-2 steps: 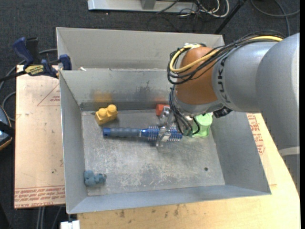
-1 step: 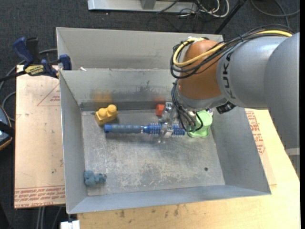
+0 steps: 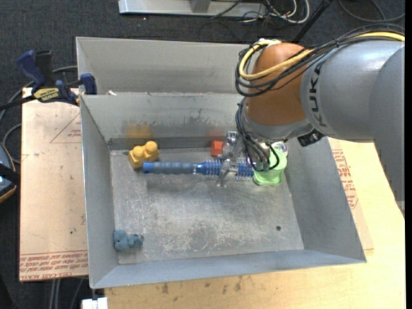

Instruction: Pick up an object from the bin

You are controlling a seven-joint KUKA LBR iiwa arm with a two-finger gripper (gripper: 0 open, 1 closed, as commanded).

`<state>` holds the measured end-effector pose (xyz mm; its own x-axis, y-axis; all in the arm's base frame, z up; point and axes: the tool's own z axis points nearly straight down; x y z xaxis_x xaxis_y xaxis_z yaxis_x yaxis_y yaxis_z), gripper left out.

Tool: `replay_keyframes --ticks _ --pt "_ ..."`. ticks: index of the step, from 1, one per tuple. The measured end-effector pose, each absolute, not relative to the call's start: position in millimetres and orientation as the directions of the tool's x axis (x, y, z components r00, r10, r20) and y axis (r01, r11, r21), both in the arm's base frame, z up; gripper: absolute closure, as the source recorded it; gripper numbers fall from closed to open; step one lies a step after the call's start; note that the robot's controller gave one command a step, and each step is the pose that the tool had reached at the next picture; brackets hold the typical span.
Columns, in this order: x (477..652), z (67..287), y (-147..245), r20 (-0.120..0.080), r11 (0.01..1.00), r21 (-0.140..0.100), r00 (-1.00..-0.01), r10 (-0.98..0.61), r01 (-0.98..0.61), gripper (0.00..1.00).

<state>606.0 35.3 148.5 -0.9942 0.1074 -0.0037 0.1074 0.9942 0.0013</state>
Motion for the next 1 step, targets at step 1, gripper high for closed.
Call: replay_keyframes --ticks 1 --pt "606.6 179.9 35.7 -0.004 0.994 0.001 -0.994 0.106 0.106 1.0"
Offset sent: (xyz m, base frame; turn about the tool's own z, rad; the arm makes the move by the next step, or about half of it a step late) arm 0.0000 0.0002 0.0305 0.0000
